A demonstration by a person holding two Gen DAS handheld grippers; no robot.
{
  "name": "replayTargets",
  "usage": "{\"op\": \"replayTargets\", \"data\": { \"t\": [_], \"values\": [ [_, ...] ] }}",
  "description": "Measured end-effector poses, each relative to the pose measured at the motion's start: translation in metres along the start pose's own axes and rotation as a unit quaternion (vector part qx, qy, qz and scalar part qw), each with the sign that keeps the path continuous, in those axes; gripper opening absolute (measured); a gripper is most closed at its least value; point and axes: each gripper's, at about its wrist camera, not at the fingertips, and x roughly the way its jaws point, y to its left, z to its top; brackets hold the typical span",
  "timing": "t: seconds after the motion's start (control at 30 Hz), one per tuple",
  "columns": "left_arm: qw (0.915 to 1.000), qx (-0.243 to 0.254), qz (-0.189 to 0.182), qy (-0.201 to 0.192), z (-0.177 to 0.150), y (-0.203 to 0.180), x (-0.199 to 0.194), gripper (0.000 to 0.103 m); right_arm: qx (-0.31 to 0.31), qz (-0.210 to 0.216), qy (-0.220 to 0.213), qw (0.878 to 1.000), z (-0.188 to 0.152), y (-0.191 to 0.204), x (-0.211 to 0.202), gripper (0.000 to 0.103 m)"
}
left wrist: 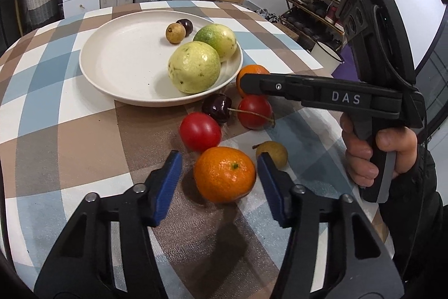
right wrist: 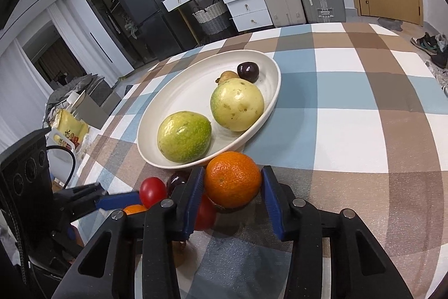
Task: Organize fruits
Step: 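Grasp a mandarin with the left tool while the right tool grasps the large orange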
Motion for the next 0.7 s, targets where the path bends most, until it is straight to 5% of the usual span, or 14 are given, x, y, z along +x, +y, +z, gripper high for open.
{"op": "replayTargets", "data": {
  "t": [0.1, 0.7],
  "values": [
    [0.9999, -0.002, -0.016, 0.002, 0.0, 0.001, 0.001, 0.04, 0.003, -0.001, -0.006, 1.0, 0.001, -0.002, -0.003, 0.042],
    [0.9978, -0.007, -0.008, -0.066, 0.006, 0.006, -0.025, 0.039, 0.002, 0.0, -0.047, 0.999, 0.004, -0.002, -0.021, 0.042]
  ]
}}
